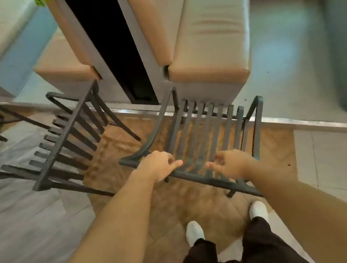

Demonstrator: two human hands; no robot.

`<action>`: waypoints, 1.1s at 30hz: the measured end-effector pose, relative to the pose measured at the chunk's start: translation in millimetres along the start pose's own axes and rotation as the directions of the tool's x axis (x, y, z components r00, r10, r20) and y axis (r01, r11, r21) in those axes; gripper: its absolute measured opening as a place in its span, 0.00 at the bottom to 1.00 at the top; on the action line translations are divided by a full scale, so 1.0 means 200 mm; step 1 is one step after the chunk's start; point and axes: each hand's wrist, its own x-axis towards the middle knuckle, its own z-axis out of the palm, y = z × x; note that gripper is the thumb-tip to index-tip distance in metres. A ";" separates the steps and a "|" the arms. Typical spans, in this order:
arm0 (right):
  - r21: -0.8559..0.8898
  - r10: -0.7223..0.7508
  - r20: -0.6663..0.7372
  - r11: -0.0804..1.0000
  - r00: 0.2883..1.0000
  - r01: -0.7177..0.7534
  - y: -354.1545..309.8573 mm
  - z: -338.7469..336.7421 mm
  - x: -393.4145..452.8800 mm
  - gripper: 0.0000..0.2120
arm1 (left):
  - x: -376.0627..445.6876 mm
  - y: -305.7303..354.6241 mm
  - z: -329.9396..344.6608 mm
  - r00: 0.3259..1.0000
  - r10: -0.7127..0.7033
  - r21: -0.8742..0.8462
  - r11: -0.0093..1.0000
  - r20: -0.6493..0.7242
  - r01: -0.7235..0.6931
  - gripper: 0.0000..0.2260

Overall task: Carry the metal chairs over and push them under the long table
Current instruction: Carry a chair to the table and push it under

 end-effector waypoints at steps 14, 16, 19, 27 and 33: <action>0.013 0.052 -0.118 0.999 0.992 -0.051 -0.01 0.46 0.00 0.21 | 0.18 -0.23 0.23 0.980 0.171 0.391 0.899 0.103 -0.198 0.23; -0.035 0.069 -0.139 0.997 0.988 -0.074 -0.01 0.46 0.02 0.17 | 0.21 -0.24 0.24 0.984 0.159 0.426 0.887 0.086 -0.181 0.20; -0.095 0.053 -0.126 0.993 0.991 -0.066 0.00 0.46 0.05 0.13 | 0.24 -0.24 0.26 0.992 0.107 0.469 0.874 0.061 -0.123 0.16; -0.123 -0.038 -0.073 0.992 0.997 0.028 0.02 0.45 0.06 0.14 | 0.23 -0.23 0.32 0.996 0.089 0.564 0.824 -0.031 -0.056 0.17; -0.158 -0.121 -0.038 0.981 0.992 0.114 0.08 0.44 0.04 0.11 | 0.17 -0.19 0.39 0.997 0.045 0.543 0.840 -0.060 -0.005 0.19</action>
